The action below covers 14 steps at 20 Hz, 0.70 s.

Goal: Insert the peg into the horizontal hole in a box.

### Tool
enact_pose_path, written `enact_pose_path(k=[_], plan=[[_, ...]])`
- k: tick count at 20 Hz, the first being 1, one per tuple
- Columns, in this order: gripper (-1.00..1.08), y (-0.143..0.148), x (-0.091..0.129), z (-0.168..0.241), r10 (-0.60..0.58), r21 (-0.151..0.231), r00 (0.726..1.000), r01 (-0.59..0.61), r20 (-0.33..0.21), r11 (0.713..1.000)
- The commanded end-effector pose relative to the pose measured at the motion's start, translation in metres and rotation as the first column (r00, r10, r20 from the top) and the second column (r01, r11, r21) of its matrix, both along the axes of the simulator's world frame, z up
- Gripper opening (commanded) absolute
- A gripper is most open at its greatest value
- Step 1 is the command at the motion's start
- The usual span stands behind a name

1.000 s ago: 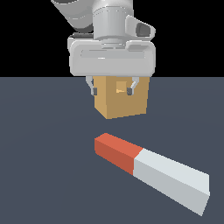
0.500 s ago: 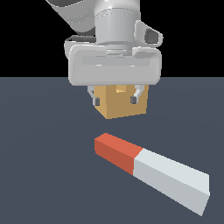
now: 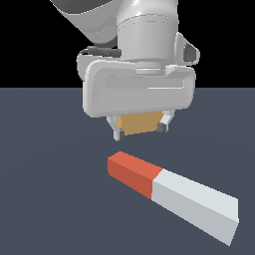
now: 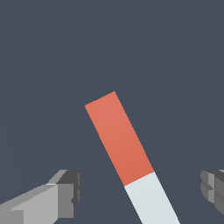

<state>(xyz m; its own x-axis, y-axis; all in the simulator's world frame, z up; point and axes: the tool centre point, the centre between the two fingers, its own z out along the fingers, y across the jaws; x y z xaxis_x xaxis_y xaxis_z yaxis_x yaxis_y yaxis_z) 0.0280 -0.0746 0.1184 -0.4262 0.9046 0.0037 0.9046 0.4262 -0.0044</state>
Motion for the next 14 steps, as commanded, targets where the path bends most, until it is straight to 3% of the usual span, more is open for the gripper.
enact_pose_path(k=[1, 6, 14], plan=[[1.00, -0.009, 0.006, -0.006, 0.057, 0.000, 0.998, -0.057, 0.001, 0.998], [1.00, -0.027, 0.021, -0.018, 0.170, 0.000, 0.985, -0.170, 0.002, 0.985], [1.00, -0.049, 0.046, -0.035, 0.332, -0.001, 0.943, -0.332, 0.005, 0.943]])
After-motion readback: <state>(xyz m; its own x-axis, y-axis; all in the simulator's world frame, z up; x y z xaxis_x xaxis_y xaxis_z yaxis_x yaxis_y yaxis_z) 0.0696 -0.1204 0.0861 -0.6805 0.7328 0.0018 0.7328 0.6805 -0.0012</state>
